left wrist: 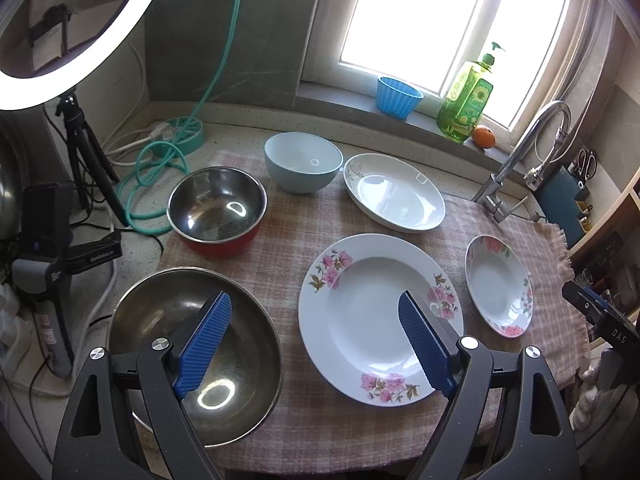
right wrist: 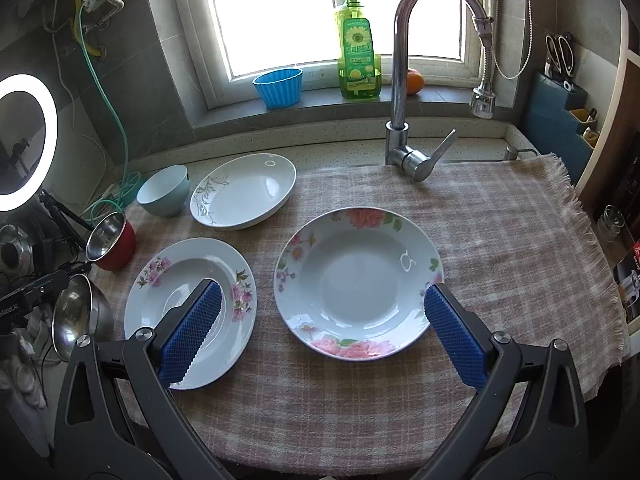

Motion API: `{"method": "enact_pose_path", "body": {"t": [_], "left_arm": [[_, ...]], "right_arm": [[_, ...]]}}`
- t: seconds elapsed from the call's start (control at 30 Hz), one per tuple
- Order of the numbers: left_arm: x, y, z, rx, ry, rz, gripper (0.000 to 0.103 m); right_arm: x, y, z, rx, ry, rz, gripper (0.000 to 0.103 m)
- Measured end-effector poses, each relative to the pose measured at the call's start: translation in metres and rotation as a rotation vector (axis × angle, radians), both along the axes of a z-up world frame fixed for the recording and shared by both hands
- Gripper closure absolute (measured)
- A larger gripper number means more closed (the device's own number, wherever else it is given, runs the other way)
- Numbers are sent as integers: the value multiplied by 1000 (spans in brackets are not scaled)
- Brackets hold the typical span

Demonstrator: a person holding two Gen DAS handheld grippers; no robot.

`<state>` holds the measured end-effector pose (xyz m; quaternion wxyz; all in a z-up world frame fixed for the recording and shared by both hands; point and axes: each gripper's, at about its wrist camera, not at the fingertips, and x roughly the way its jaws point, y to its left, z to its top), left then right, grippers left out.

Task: Organize plates and bowls
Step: 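Reach the left gripper to the pink-flower plate rim and close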

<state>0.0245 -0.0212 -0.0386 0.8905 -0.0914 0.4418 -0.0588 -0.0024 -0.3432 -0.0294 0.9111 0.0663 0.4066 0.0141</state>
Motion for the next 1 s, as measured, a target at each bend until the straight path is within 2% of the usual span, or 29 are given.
{"method": "enact_pose_path", "body": {"t": [0.1, 0.27, 0.37, 0.4, 0.47, 0.53, 0.57, 0.7, 0.8, 0.87, 1.0], "left_arm": [[10, -3, -6, -33, 47, -50, 18], [33, -6, -16, -63, 132, -121, 30], [50, -4, -24, -113, 197, -149, 36], [56, -5, -26, -118, 216, -161, 37], [67, -8, -30, -102, 237, -188, 45], [78, -12, -35, -90, 258, -210, 53], [83, -13, -37, -96, 275, -218, 56], [101, -18, -48, -83, 331, -247, 63], [113, -20, -52, -65, 360, -268, 70], [121, -19, -58, -64, 385, -272, 74], [136, -17, -69, -94, 439, -271, 76]], "right_arm": [[1, 2, -12, 68, 53, 29, 0], [-1, 10, -29, 126, 116, 77, 1], [-1, 18, -39, 155, 159, 114, 13], [0, 20, -43, 167, 176, 127, 16], [2, 25, -52, 193, 207, 147, 23], [5, 29, -61, 211, 241, 165, 40], [6, 31, -66, 220, 259, 171, 43], [13, 33, -83, 282, 314, 178, 47], [18, 33, -91, 325, 342, 173, 58], [20, 32, -95, 346, 353, 169, 58], [24, 32, -105, 388, 383, 161, 62]]}}
